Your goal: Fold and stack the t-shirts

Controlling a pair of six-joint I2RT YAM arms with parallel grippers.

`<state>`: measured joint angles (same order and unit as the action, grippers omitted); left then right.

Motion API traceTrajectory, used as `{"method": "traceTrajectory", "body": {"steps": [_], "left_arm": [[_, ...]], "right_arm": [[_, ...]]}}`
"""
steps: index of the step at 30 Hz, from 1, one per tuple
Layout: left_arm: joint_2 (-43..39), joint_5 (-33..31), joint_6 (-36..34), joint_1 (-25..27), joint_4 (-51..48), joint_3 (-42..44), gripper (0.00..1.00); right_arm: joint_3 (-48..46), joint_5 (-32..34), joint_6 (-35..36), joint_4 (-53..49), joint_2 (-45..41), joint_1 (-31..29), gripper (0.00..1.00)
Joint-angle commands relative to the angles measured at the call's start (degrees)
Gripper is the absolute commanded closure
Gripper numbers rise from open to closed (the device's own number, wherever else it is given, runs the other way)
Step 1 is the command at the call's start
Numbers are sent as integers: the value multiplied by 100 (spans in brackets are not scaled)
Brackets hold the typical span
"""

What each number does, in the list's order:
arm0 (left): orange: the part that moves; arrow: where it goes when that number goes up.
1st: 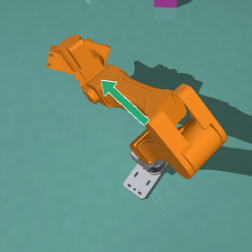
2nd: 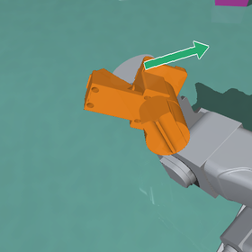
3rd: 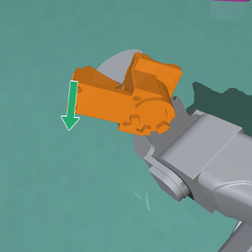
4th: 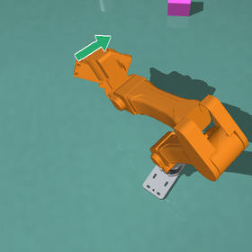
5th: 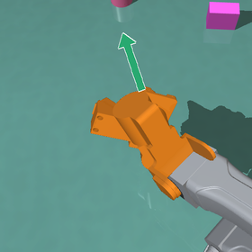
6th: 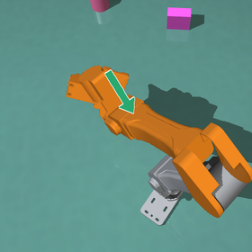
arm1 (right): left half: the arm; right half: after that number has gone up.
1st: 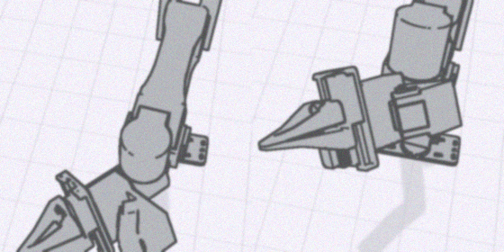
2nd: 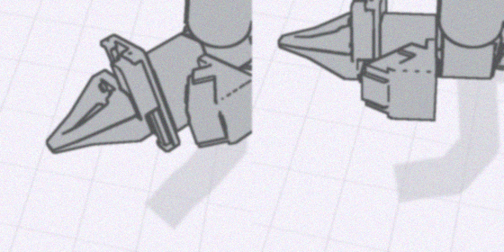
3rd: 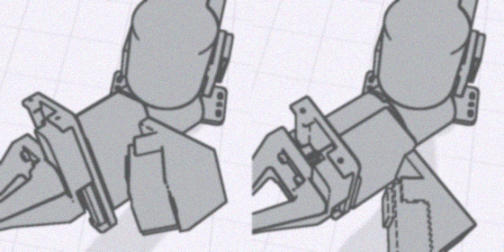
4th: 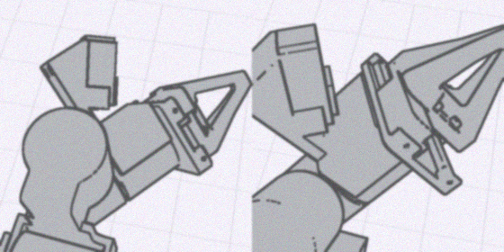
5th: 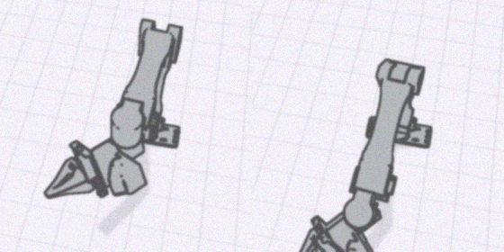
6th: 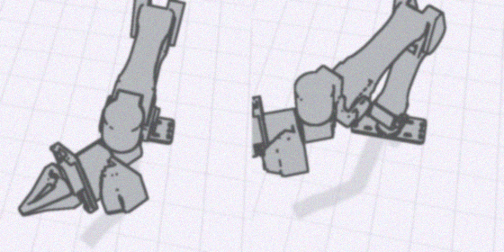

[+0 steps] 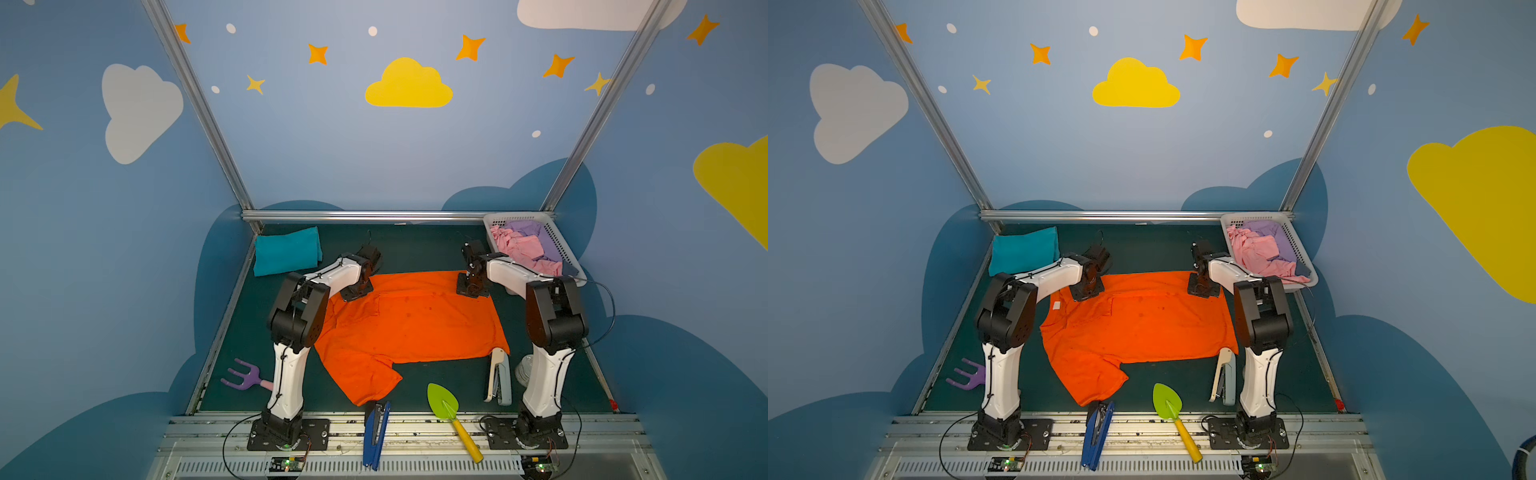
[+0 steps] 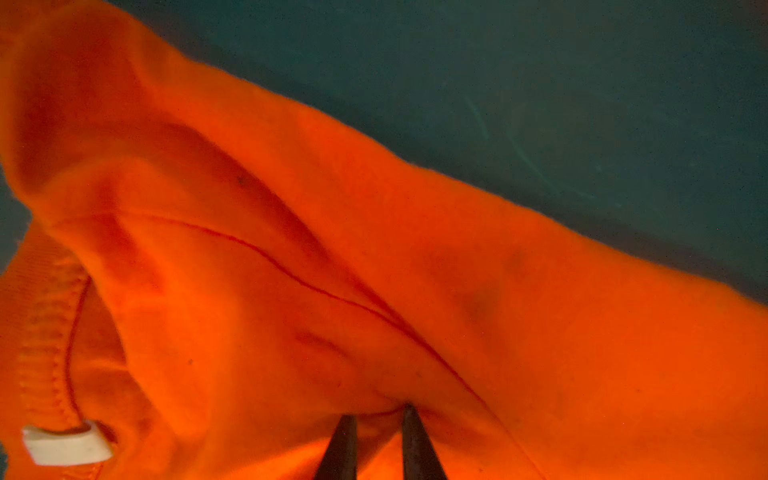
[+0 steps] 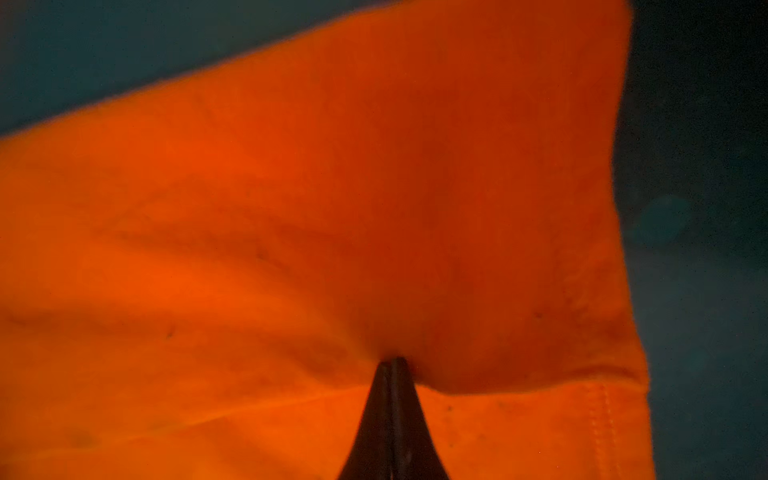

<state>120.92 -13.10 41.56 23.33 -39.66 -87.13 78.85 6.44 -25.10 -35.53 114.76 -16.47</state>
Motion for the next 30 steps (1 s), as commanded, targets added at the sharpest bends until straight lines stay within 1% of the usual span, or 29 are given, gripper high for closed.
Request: {"method": "traceTrajectory", "body": {"steps": [1, 4, 7, 10, 15, 18, 20, 23, 26, 30], "left_arm": [[136, 185, -46, -26, -121, 48, 78], [61, 202, -48, -26, -130, 18, 78], [10, 231, -88, 0, -192, -198, 77], [-58, 145, -124, 147, -467, -530, 76], [-401, 141, -61, 407, -604, -732, 74], [-457, 339, -10, 606, -500, -771, 73], [-332, 440, -14, 755, -420, -844, 72], [151, 444, -1, 887, -595, -1239, 73], [581, 543, -28, 897, -644, -1557, 73], [915, 512, -78, 892, -640, -1834, 74]], "right_arm": [[-226, -108, -158, 37, -104, 11, 100], [-285, -133, -166, 38, -166, 4, 100], [-300, -134, -170, 38, -363, -11, 100], [-339, -134, -177, 20, -712, -52, 100], [-678, -139, -125, 100, -1441, -170, 100], [-1064, -294, -86, 249, -1821, -317, 100], [-1266, -398, -58, 316, -1949, -449, 100], [-1414, -437, -21, 344, -1928, -645, 100], [-1435, -531, -14, 375, -1748, -745, 100], [-1387, -779, -104, 526, -1410, -788, 100]]}}
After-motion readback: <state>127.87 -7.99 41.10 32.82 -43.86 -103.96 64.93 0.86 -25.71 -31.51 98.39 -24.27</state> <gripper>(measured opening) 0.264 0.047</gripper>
